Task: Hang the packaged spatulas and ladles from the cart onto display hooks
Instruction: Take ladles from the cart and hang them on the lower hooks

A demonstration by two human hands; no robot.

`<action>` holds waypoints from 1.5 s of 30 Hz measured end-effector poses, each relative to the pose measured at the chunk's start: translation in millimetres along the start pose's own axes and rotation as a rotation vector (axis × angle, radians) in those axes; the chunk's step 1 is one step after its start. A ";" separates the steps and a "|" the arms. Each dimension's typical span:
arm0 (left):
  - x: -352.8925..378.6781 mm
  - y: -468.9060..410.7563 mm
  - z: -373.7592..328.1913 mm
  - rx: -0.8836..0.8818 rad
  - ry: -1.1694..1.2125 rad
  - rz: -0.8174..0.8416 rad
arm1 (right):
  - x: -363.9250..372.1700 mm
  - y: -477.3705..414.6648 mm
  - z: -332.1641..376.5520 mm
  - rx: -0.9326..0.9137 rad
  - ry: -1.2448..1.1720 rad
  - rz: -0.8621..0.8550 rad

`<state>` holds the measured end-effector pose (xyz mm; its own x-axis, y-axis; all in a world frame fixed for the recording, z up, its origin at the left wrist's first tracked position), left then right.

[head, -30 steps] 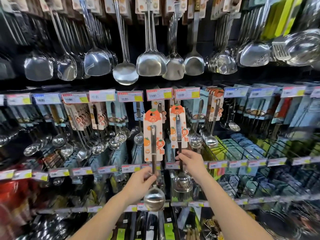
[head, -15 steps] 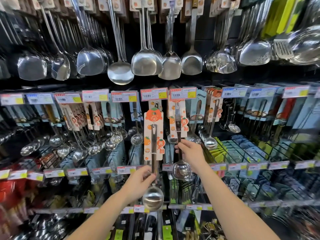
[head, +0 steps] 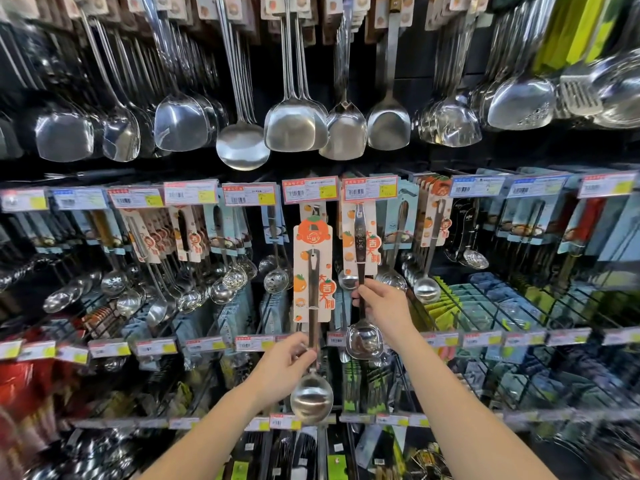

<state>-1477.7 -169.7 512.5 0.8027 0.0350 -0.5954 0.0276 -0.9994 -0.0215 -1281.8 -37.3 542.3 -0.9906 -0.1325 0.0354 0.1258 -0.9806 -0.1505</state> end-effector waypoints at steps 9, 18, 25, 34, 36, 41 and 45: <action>-1.1 -2.4 -2.7 0.019 0.004 -0.006 | 1.9 -7.9 7.1 -0.032 -0.037 -0.036; -6.0 -3.3 -4.6 0.026 -0.028 -0.004 | -2.1 -1.0 -7.7 -0.045 0.022 -0.066; -9.0 -5.8 3.5 0.022 -0.021 -0.003 | 1.6 4.3 -0.2 -0.088 0.036 -0.074; -8.4 -10.3 4.2 0.031 -0.003 0.008 | -3.7 6.7 0.4 -0.065 -0.008 -0.124; -7.7 -11.4 4.2 0.034 0.005 0.013 | -4.6 6.7 0.0 -0.078 0.000 -0.115; -5.6 -15.4 6.6 0.048 -0.005 0.014 | -5.0 6.6 -7.6 -0.055 -0.047 -0.110; -2.2 -17.9 5.8 0.048 0.019 0.028 | -5.8 0.0 -4.3 -0.051 -0.055 -0.123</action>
<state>-1483.4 -151.9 509.5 0.8138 0.0067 -0.5812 -0.0235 -0.9987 -0.0443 -1276.3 -35.9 537.9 -0.9936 -0.0206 0.1108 -0.0010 -0.9815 -0.1916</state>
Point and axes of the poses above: each hand's wrist, its own y-axis away from the middle knuckle, its own x-axis out of the palm, z = x × y, the point moved 8 cm from there along -y, towards the middle knuckle, and after that the axes turned 3 degrees about -x, right-handed, at the moved point
